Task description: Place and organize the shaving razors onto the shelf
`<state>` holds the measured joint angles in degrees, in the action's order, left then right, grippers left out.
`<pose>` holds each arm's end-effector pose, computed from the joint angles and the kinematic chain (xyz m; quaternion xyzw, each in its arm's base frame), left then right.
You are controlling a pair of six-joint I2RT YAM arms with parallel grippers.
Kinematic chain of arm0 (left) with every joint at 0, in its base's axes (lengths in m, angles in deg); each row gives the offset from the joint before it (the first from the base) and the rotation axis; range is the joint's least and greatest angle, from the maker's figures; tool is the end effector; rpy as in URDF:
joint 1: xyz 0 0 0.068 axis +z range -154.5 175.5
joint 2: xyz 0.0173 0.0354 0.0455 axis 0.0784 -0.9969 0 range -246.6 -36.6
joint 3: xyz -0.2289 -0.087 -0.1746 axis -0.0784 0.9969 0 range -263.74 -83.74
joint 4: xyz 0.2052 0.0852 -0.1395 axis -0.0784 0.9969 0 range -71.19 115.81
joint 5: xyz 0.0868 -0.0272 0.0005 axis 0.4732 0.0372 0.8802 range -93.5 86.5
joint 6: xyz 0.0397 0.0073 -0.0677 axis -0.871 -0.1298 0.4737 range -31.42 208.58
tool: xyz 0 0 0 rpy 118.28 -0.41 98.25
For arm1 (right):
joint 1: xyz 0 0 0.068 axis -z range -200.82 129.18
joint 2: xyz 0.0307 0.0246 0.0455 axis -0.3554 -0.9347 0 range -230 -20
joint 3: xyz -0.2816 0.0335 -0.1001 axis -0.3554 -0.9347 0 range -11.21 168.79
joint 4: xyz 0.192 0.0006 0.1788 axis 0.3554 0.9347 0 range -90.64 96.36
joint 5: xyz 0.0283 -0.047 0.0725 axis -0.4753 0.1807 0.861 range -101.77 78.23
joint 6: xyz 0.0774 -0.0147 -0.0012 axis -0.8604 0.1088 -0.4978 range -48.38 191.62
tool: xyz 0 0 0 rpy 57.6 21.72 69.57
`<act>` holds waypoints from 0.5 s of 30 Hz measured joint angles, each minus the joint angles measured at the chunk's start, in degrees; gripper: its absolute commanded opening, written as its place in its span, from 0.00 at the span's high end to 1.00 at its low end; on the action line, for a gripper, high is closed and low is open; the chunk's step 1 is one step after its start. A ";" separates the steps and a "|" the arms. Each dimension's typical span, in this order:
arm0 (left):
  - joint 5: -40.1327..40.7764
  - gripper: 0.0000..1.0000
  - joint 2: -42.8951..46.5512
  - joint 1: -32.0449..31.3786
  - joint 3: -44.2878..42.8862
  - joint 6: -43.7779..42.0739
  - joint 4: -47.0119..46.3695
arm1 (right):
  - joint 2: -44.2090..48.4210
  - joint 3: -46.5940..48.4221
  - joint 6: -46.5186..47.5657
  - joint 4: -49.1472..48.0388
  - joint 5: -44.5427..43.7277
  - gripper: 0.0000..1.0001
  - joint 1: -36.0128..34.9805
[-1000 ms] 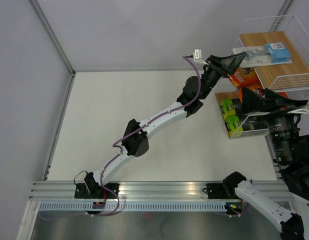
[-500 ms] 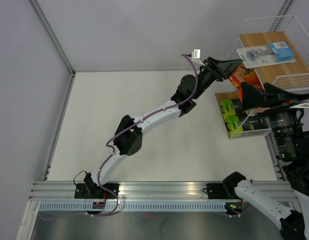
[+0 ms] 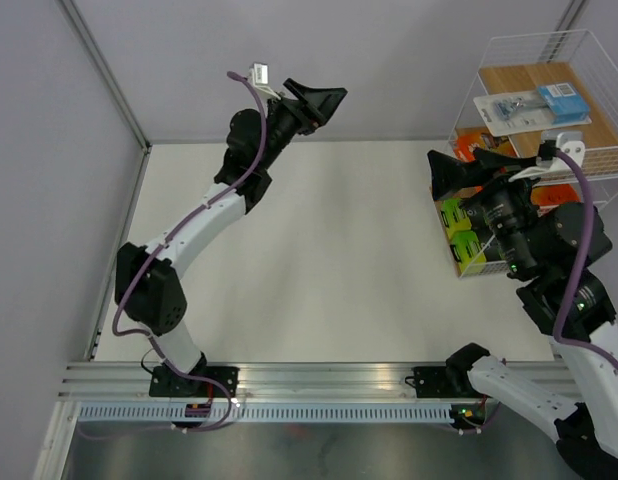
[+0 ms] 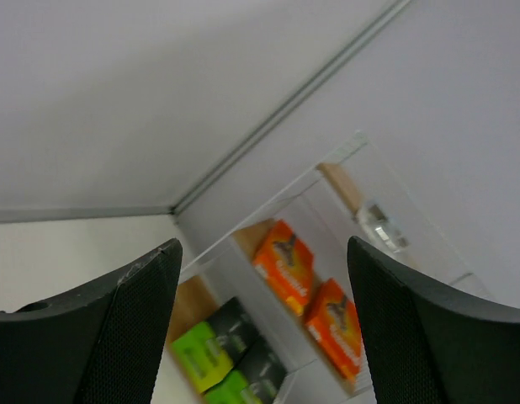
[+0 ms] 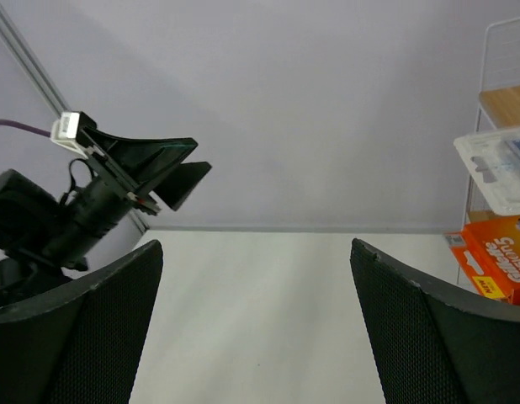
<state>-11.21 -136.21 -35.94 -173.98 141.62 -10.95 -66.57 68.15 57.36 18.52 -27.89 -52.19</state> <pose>0.3822 -0.2442 0.4704 -0.0525 0.5697 -0.5791 0.5807 0.1191 0.0507 0.5425 0.0179 0.6217 0.2218 0.7510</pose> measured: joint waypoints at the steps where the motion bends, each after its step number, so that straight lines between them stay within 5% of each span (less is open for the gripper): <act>1: 0.13 0.13 1.99 1.07 1.81 -2.32 3.39 | -0.74 -0.79 0.15 -0.70 0.04 0.02 0.00; 7: 6.36 0.05 13.81 2.23 9.11 -15.69 24.59 | -5.75 -6.12 0.37 -5.55 0.42 0.02 0.00; 15: 15.69 0.01 30.73 9.09 23.89 -22.01 42.16 | -11.58 -17.64 -2.19 -12.24 -1.16 0.02 -0.02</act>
<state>4.49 -105.48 -26.84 -150.09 119.61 31.21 -78.15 50.51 55.17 6.28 -29.05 -52.21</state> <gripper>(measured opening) 0.993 0.979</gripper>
